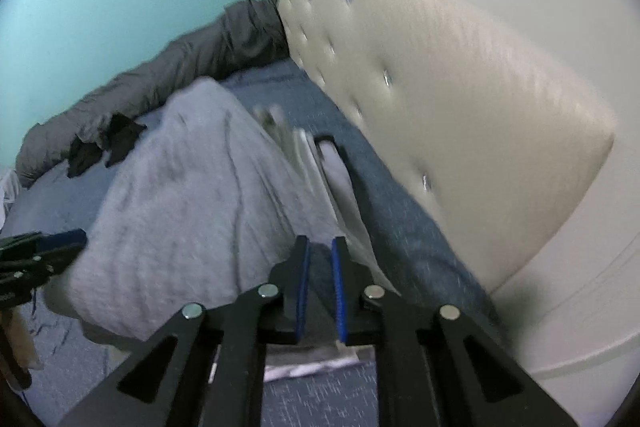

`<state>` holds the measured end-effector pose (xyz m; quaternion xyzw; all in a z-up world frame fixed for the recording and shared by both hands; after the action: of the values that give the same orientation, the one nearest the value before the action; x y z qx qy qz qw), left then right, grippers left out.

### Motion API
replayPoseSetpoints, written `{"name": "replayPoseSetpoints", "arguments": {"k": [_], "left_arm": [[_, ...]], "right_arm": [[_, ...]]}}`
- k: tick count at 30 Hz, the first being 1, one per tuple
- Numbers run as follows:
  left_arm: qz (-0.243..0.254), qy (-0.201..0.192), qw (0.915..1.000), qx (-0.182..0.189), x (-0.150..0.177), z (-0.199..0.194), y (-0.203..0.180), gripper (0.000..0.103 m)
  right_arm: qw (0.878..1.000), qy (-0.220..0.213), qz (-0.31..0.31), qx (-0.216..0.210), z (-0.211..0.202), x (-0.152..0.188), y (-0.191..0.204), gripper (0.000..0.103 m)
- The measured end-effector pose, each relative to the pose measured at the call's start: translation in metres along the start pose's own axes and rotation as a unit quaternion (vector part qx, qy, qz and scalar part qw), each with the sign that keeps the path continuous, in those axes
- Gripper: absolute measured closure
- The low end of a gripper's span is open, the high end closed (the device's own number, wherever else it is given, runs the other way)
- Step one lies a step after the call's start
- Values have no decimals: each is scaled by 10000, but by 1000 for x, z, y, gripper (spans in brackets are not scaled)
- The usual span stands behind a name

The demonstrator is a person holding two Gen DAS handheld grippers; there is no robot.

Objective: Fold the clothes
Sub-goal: 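Press and straighten the sweatshirt on the stack with both open tools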

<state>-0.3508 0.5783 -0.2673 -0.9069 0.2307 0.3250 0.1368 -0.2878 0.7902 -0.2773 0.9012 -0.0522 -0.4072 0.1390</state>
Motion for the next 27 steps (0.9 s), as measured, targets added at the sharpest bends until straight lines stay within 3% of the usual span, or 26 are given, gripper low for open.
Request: {"name": "replayPoseSetpoints", "arguments": {"k": [6,10,12,14,17,21,27], "left_arm": [[-47,-39,10000,48,-6,-3,2,66],[-123,-109,9998,150,-19,-12,12,66],[-185,-127,9996,178,-28,-14,19,66],[-140,-173,9997,46,-38,-13,27,66],[-121,-112,9998,-94,-50,-5,39,66],[-287,31,9995,-82,-56,13,56,66],[-309,181,9993,-103,-58,42,72,66]], "right_arm": [[9997,182,175,36,12,13,-12,99],[9994,-282,169,-74,-13,-17,-9,99],[9985,-416,117,-341,-23,-38,1,99],[9965,-224,-7,-805,-19,-56,18,99],[9919,317,-432,-1151,2,-79,49,99],[9867,863,-875,-1067,36,-103,84,99],[9838,1316,-927,-784,80,-120,93,99]]}}
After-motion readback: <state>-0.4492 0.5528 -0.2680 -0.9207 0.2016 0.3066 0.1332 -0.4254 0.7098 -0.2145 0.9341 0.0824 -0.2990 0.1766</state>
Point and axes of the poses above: each gripper's, at about its wrist camera, not at the fingertips, and z roughly the way its jaws point, y to its left, x to its underside, the point moved 5 cm from there along z, roughly the way its jaws point, and after that the axes turned 12 degrees about -x, right-handed, at the moved point
